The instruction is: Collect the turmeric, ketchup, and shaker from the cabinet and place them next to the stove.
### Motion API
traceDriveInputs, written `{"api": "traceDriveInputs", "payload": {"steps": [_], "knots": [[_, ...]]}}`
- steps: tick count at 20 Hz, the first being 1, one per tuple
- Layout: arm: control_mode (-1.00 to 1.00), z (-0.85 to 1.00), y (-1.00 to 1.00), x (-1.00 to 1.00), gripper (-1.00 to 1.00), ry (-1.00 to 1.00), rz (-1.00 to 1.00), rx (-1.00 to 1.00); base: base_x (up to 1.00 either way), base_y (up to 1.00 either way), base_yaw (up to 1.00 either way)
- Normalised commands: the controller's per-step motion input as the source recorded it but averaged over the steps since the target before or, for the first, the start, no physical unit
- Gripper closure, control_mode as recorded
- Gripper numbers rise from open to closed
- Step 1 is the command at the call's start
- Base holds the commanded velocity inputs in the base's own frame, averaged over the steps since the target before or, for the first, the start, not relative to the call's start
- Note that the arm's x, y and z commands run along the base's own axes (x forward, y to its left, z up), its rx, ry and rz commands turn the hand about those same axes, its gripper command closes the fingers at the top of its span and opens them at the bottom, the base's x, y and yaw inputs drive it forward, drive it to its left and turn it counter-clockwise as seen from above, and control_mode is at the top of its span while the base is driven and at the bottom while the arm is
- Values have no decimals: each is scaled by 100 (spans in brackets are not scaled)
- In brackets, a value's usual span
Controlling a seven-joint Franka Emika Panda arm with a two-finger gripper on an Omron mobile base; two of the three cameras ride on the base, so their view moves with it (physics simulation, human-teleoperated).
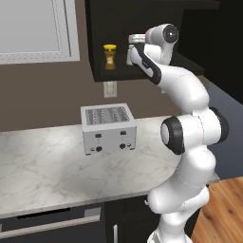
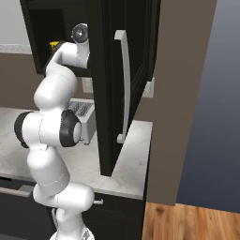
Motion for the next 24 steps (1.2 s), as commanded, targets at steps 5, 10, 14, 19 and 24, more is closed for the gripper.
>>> {"api": "traceDriveInputs", "payload": {"steps": [5,10,14,19,24], "knots": [[-100,0,0,0,100,0,0,0,0,0,0],[-100,-1,-1,0,100,-1,0,0,0,0,0],[-100,-4,-7,-9,100,-4,0,0,0,0,0],[-100,-1,-17,-38,100,-7,-1,0,0,0,0],[-100,5,-15,-71,100,-10,-9,0,0,0,0]]}}
